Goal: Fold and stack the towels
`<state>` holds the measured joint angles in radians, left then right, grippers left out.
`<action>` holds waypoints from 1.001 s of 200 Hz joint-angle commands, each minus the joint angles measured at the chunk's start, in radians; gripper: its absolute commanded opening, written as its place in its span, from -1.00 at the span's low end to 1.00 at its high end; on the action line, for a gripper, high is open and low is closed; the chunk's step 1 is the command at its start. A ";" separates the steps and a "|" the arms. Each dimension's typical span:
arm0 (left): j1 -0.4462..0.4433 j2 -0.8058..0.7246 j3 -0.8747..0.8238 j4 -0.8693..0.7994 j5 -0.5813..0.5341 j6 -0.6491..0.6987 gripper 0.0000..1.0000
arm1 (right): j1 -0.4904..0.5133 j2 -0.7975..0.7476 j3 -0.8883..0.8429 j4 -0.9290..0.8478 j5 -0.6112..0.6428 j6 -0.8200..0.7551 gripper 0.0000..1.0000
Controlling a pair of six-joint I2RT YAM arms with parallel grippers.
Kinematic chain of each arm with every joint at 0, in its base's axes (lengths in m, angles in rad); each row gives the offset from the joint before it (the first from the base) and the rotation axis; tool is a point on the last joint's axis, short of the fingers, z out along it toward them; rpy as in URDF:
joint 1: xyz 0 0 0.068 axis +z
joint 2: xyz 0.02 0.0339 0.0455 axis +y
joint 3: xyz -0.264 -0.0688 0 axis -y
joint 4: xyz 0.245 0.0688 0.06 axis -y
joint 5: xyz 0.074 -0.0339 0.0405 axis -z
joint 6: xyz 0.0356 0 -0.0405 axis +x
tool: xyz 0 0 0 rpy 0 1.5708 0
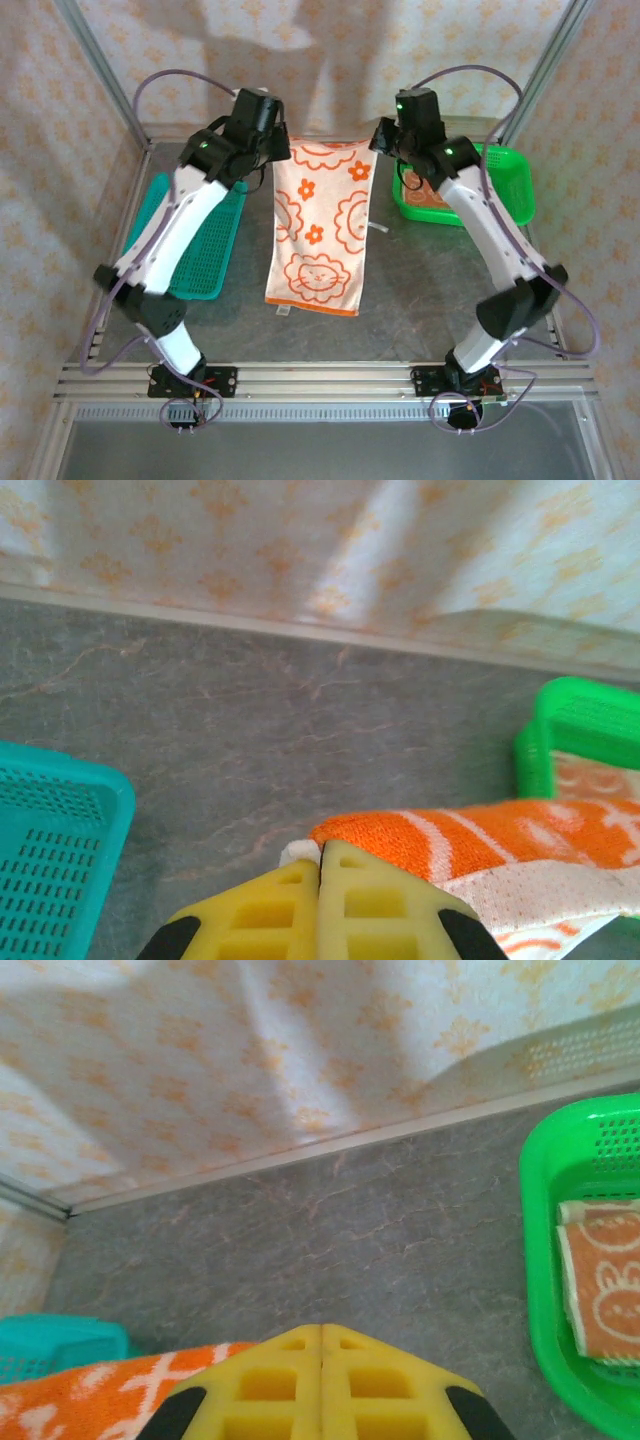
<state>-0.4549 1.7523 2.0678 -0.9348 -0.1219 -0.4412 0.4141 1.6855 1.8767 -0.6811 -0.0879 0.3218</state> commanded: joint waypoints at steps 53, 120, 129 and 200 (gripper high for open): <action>0.108 0.303 0.007 0.021 0.067 0.126 -1.00 | -0.045 0.345 0.200 -0.019 -0.105 -0.085 -1.00; 0.108 0.170 -0.335 0.147 0.121 0.084 -1.00 | -0.018 0.221 -0.160 0.116 -0.195 -0.009 -1.00; 0.108 0.154 -0.380 0.160 0.132 0.073 -1.00 | -0.009 0.196 -0.212 0.130 -0.194 0.000 -1.00; 0.088 -0.042 -0.666 0.240 0.218 -0.021 -1.00 | 0.074 -0.046 -0.562 0.207 -0.115 0.110 -1.00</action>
<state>-0.3485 1.7721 1.4673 -0.7391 0.0650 -0.4179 0.4686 1.7386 1.3872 -0.5217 -0.2619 0.3740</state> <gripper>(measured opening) 0.044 0.049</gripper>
